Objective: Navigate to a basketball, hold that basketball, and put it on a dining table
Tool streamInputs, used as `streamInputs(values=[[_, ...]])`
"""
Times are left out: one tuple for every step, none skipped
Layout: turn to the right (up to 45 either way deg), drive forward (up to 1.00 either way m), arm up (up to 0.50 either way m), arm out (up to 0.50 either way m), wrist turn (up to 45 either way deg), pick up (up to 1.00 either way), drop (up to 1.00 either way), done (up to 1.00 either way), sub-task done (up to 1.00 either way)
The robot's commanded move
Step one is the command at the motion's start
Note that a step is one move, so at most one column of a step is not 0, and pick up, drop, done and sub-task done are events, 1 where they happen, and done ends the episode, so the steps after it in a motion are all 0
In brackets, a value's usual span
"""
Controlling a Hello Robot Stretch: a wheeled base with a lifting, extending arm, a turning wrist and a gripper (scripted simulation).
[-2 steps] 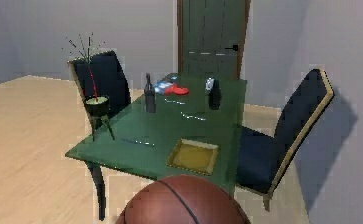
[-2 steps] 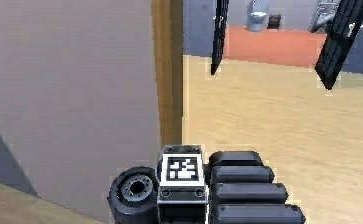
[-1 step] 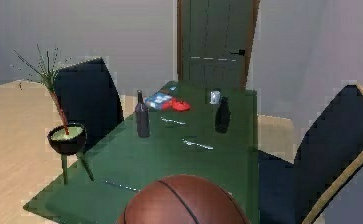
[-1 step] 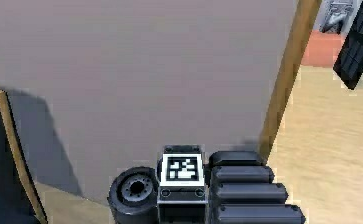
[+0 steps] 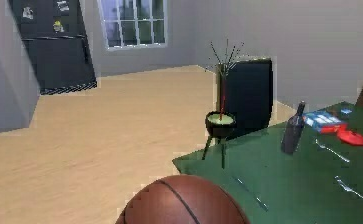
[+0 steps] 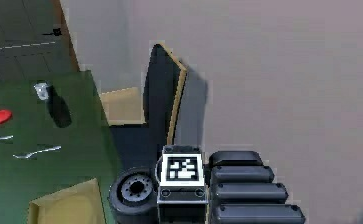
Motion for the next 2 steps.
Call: streamInputs(values=[[-45.0, 0.00, 0.00, 0.00, 0.0, 0.00, 0.00, 0.00, 0.00], [-45.0, 0.00, 0.00, 0.00, 0.0, 0.00, 0.00, 0.00, 0.00]])
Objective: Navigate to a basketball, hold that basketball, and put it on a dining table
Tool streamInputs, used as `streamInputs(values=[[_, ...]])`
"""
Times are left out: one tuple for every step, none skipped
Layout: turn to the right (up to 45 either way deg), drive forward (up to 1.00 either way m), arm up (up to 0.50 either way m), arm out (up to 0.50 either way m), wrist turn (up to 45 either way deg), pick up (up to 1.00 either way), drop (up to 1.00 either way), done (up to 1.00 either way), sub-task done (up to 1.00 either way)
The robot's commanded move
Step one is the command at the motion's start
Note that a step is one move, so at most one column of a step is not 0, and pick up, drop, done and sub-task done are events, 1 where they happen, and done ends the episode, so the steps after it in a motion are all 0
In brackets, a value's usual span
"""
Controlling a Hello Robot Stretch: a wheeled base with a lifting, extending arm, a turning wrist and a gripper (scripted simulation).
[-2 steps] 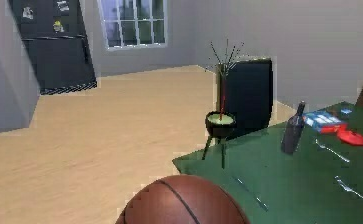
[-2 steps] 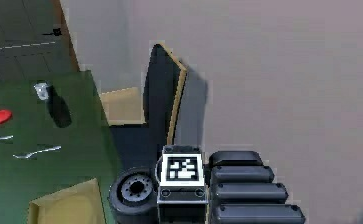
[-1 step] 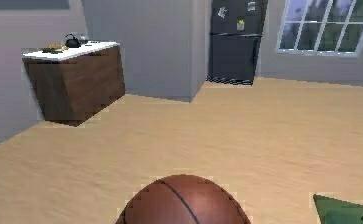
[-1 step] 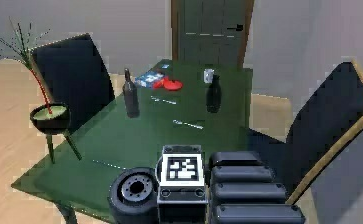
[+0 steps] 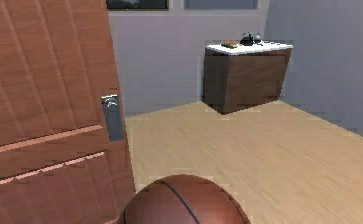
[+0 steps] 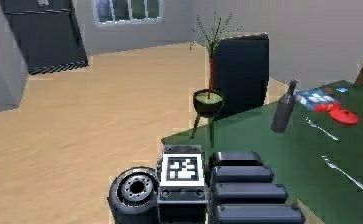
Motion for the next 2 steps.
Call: streamInputs(values=[[-12.0, 0.00, 0.00, 0.00, 0.0, 0.00, 0.00, 0.00, 0.00], [45.0, 0.00, 0.00, 0.00, 0.0, 0.00, 0.00, 0.00, 0.00]])
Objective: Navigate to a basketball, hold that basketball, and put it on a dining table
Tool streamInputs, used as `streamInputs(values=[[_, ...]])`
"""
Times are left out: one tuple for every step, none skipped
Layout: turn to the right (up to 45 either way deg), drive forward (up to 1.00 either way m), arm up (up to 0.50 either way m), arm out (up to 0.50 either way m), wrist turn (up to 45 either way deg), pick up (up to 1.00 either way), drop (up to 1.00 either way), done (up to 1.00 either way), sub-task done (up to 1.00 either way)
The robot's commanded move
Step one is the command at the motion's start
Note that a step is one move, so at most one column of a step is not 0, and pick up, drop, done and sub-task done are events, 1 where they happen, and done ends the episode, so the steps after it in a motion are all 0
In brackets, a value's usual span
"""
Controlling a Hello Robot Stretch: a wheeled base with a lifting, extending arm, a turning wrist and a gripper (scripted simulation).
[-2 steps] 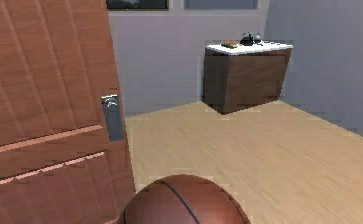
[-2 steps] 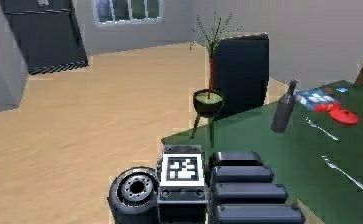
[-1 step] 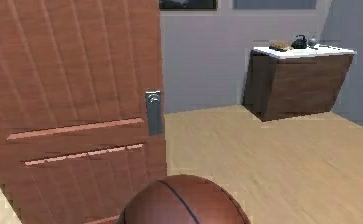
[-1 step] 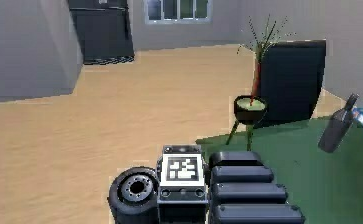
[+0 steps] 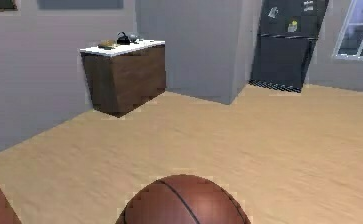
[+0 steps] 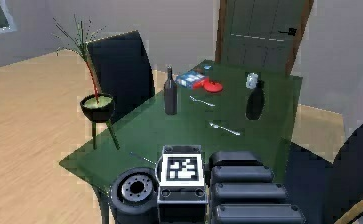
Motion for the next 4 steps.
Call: streamInputs(values=[[36.0, 0.00, 0.00, 0.00, 0.0, 0.00, 0.00, 0.00, 0.00], [0.0, 0.35, 0.00, 0.00, 0.0, 0.00, 0.00, 0.00, 0.00], [-9.0, 0.00, 0.00, 0.00, 0.0, 0.00, 0.00, 0.00, 0.00], [6.0, 0.00, 0.00, 0.00, 0.0, 0.00, 0.00, 0.00, 0.00]])
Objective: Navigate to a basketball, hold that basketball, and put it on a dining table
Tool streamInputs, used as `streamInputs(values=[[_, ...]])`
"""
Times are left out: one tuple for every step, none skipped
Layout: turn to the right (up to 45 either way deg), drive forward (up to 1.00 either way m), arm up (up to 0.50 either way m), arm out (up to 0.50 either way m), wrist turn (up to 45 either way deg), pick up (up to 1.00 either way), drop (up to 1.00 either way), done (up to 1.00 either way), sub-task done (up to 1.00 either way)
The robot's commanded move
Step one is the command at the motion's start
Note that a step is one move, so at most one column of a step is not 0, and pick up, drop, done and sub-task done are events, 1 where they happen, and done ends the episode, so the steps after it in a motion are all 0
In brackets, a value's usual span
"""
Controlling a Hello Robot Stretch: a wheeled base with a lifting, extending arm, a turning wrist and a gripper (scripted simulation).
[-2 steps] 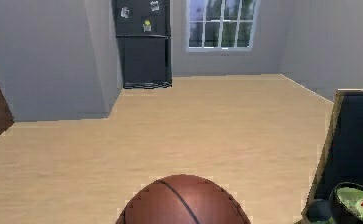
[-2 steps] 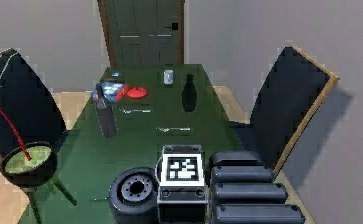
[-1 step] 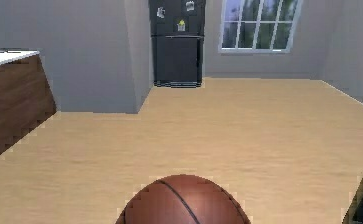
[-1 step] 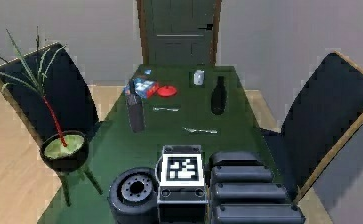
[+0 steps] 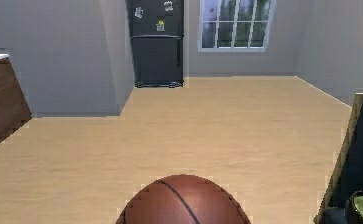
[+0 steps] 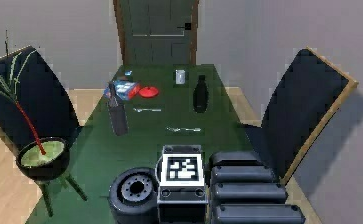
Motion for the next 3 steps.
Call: streamInputs(values=[[-9.0, 0.00, 0.00, 0.00, 0.0, 0.00, 0.00, 0.00, 0.00], [9.0, 0.00, 0.00, 0.00, 0.0, 0.00, 0.00, 0.00, 0.00], [24.0, 0.00, 0.00, 0.00, 0.0, 0.00, 0.00, 0.00, 0.00]])
